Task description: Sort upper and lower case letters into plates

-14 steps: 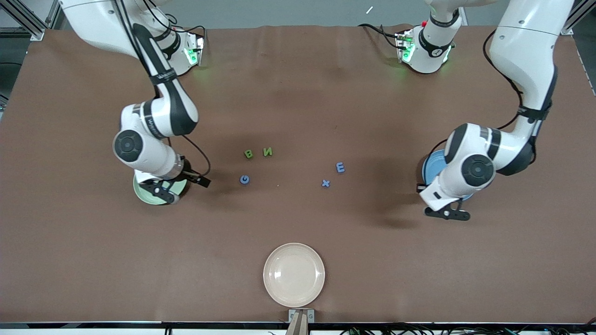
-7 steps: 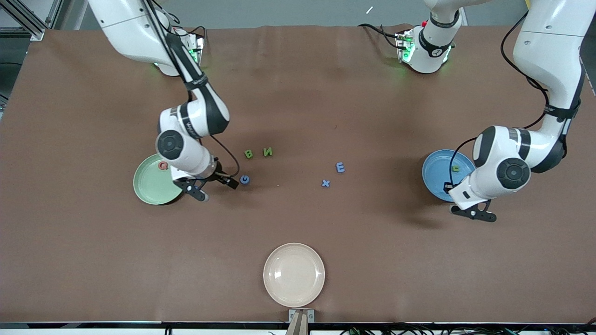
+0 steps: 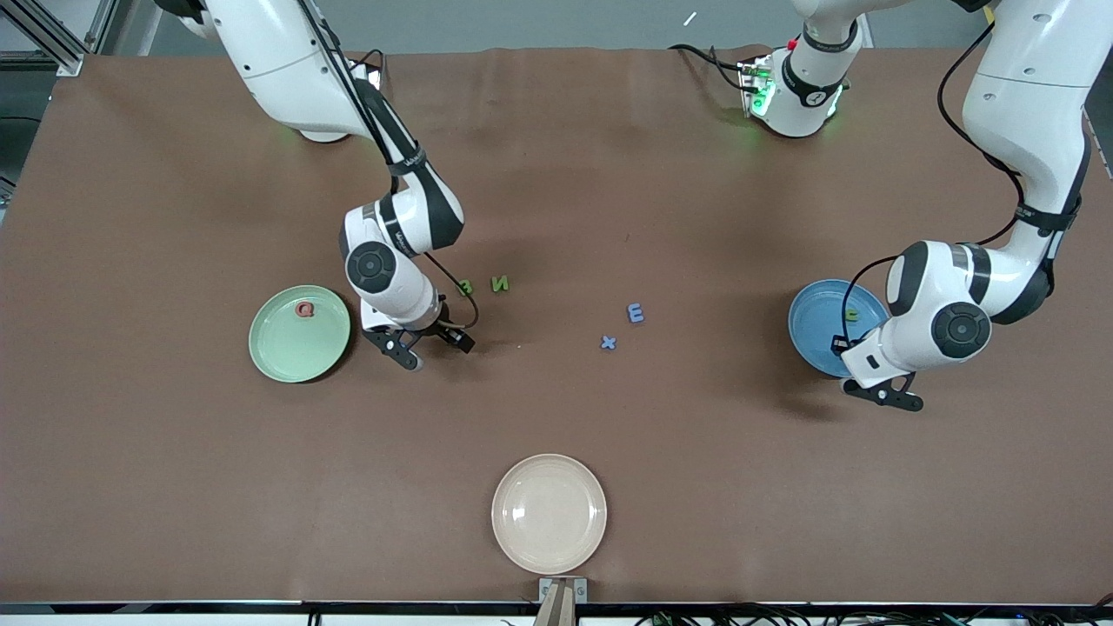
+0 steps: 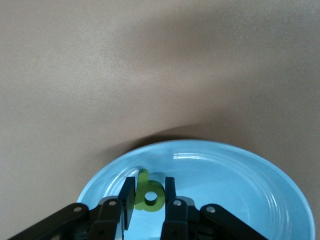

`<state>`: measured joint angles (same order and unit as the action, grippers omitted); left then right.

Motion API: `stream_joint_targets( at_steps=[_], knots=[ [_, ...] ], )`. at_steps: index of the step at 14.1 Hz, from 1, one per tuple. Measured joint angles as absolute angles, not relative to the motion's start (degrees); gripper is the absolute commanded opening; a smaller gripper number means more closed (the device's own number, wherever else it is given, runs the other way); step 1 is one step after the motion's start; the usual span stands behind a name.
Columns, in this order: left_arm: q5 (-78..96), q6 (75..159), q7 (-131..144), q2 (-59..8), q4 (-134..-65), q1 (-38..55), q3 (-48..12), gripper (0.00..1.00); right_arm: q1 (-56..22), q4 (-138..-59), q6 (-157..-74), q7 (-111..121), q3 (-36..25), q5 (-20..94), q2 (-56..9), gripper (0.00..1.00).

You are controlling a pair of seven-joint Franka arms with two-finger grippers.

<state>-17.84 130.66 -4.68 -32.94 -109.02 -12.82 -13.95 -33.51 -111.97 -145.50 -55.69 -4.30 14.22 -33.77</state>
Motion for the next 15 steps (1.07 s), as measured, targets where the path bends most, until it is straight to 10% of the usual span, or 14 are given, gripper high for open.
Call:
stream_joint_targets(
  at_steps=[2,3,9,15],
  knots=[
    [-17.8,130.8,-5.7,-33.0,-109.0,-12.8,-14.0,0.92,-34.0,-110.6,-145.3,-56.7,-4.3,14.2,-35.0,0.74],
    [-17.8,131.0,-6.4,-33.0,-108.9,-12.8,-14.0,1.0,-34.2,-110.1,-145.2,-57.0,-4.4,14.2,-35.1,0.67],
    [-17.8,128.0,-3.3,-29.1,-108.4,-13.1,-17.6,1.0,-34.4,-108.8,-144.1,-57.2,-4.5,14.2,-34.8,0.07],
    [-17.8,123.3,29.3,-26.0,-108.9,-11.8,-31.1,1.0,-34.0,-108.1,-138.6,-56.0,-6.1,12.6,-34.5,0.02]
  ],
)
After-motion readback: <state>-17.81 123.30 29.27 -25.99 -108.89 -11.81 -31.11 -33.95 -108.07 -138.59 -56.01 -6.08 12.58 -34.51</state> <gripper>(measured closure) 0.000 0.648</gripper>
